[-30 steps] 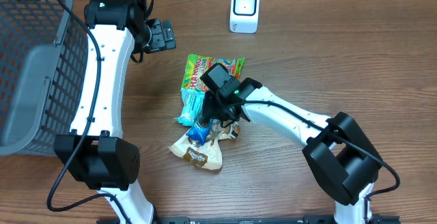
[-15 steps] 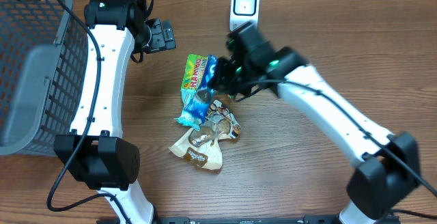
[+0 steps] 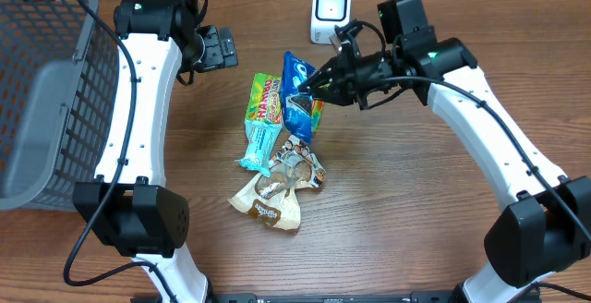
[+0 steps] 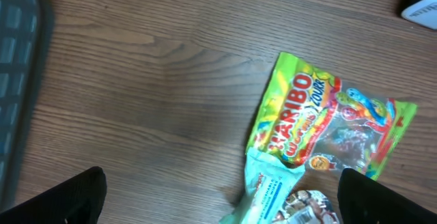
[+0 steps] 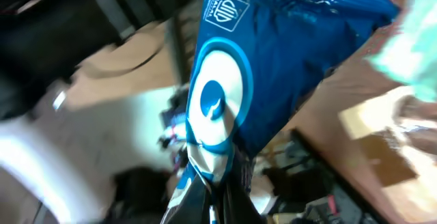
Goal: Scan the item barcode
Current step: 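Grasp the Oreo pack with the right gripper and lift toward the scanner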
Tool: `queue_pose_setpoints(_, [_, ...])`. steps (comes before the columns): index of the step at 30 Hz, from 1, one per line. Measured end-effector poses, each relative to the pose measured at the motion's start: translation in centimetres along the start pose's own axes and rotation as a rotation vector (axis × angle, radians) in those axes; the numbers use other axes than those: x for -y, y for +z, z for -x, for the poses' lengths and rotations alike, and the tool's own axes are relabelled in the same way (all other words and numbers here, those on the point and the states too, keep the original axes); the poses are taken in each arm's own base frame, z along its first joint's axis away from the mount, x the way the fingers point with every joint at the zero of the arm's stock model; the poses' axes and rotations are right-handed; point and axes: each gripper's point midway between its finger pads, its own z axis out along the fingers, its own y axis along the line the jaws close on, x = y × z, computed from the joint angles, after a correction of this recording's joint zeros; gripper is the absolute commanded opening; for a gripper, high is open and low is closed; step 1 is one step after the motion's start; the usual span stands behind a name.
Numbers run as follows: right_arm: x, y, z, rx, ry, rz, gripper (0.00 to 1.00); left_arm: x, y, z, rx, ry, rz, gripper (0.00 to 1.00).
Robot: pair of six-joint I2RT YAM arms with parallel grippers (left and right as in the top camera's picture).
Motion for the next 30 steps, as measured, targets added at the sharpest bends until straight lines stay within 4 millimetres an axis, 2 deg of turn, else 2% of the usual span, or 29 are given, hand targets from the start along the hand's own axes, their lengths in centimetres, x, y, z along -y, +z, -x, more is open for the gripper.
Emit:
queue_pose_setpoints(5, [-2.5, -1.0, -1.0, -0.087, -0.086, 0.133, 0.04, 0.4, 0.0, -0.1, -0.008, 0.000, -0.025, 1.00])
queue_pose_setpoints(16, [-3.6, -2.9, -1.6, -0.137, -0.086, 0.218, 0.04, 0.6, 0.0, -0.2, -0.010, 0.000, -0.033, 1.00])
queue_pose_setpoints(22, [-4.6, -4.3, -0.1, -0.109, -0.097, 0.233, 0.04, 0.7, 0.0, -0.2, -0.012, 0.000, -0.040, 1.00])
queue_pose_setpoints(26, [-6.9, -5.7, 1.3, -0.071, -0.205, 0.247, 0.04, 0.8, 0.0, -0.2, -0.013, -0.004, -0.047, 1.00])
queue_pose_setpoints(30, [-9.5, -7.7, 1.8, -0.028, -0.319, 0.256, 0.04, 0.9, 0.0, -0.3, -0.017, -0.004, -0.054, 1.00])
